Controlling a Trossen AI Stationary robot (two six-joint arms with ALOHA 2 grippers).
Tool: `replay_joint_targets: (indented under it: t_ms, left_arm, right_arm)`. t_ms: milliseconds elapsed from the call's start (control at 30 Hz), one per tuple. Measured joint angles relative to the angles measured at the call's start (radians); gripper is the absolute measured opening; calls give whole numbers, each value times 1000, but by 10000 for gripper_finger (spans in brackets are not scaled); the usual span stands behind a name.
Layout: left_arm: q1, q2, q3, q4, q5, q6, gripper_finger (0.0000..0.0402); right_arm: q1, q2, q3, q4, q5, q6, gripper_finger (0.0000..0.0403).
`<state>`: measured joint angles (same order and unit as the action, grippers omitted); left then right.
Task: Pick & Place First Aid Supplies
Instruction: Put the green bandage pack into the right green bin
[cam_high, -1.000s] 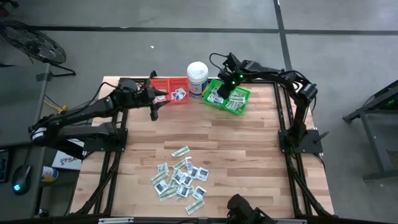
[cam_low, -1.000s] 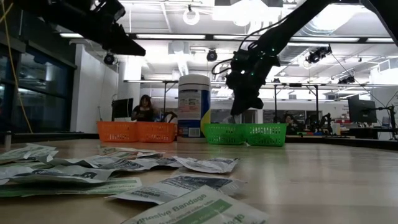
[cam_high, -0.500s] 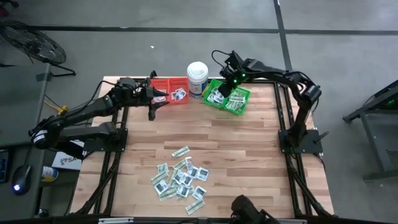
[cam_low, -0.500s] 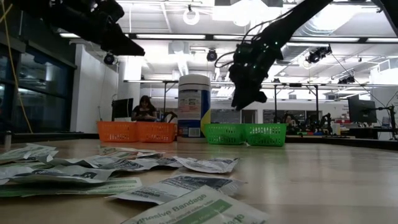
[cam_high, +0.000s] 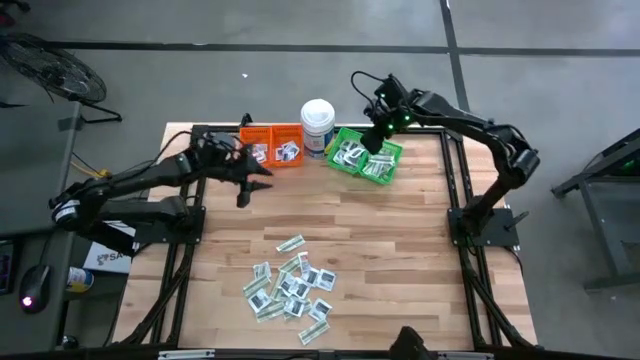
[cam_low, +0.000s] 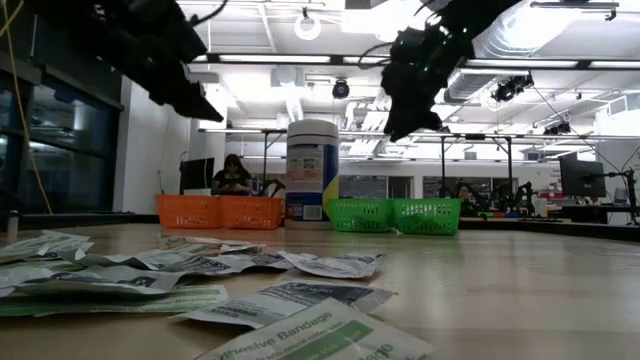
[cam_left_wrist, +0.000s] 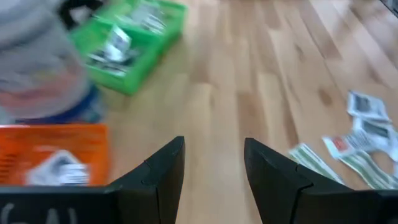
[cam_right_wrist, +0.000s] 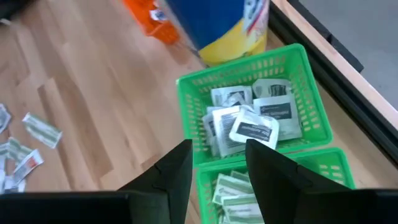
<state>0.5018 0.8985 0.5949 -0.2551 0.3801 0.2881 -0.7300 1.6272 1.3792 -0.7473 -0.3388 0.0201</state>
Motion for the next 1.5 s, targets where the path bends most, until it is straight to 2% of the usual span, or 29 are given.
replay_joint_targets:
  t_ms: [133, 367, 600, 867, 1067, 1267, 1500]
  left_arm:
    - [-96, 77, 0, -3, -5, 1, 161]
    - [-307, 193, 0, 1, -78, 10, 161]
    - [-465, 287, 0, 8, -99, -246, 161]
    - [-512, 415, 0, 40, -136, -663, 161]
    - [-545, 492, 2, 184, -158, -671, 161]
    - [-600, 549, 44, 143, -192, -694, 166]
    - [-650, 609, 102, 138, -284, -689, 232]
  right_arm:
    - [22, -48, 0, -19, 42, -24, 141]
    - [59, -131, 0, -96, 94, -98, 140]
    - [81, -224, 0, -164, 101, -134, 140]
    - [122, -295, 0, -164, 94, -165, 140]
    - [152, -304, 0, -172, 94, -186, 140]
    - [186, -304, 0, -205, 94, -197, 140]
    - [227, -307, -45, -213, 93, -197, 140]
